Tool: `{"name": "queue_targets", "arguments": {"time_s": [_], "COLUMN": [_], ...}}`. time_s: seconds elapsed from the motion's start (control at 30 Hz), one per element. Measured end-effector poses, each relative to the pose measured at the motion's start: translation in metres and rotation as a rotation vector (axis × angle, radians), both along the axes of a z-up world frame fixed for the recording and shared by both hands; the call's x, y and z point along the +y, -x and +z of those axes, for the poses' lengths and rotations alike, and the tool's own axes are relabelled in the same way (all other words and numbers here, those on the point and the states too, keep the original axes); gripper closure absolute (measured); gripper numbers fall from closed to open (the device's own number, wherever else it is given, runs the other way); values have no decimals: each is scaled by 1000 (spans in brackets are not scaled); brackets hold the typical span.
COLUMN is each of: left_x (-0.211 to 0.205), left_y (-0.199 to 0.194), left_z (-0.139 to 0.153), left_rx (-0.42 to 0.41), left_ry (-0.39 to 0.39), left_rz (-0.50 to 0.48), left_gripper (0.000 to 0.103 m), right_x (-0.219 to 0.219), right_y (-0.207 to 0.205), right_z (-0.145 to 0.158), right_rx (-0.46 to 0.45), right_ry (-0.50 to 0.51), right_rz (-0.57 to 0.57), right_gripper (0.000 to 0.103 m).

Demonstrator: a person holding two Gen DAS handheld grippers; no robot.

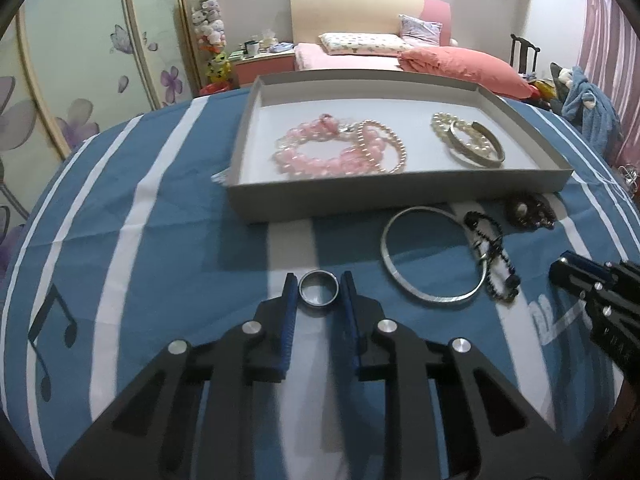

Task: Organize jewelry
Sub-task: 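Close the left tool on the small silver ring, then lift the ring and the pearl and carry both over the gray tray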

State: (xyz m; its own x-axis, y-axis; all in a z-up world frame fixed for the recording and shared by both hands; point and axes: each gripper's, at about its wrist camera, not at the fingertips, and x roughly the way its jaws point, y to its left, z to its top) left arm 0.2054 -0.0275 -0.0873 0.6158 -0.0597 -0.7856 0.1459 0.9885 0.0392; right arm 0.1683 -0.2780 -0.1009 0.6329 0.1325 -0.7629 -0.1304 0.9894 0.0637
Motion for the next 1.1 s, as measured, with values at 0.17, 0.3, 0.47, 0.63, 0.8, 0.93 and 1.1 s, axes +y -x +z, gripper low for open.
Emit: {"name": "queue_targets", "arguments": {"time_s": [0.17,0.3,0.47,0.63,0.8,0.93,1.1], "left_x": [10,13,12,11,12,15,17], "left_y": [5,5,6,6,6,6,10], "left_z": [0,0,-1,-1,0,0,0], "left_rx": [2,2,3,4,3,2,0], "left_ry": [26,22,32,34,33,53,64], "left_rz": [13,10,10,10,12,20,39], "left_gripper": [80,77,76,76,78,81,81], "right_x": [-1,-1,-2,-2,-2,-3,-8], "right_y": [0,0,0,0,0,0,3], "right_z": [0,0,0,0,0,0,2], "right_rx": [3,4,4,4,4,4,-5], "right_ry": [-13,-19,-17,-17,-17,-22,-47], "right_rz": [1,0,0,1,0,-3,-26], "right_gripper": [86,86,86,85,85,86,86]}}
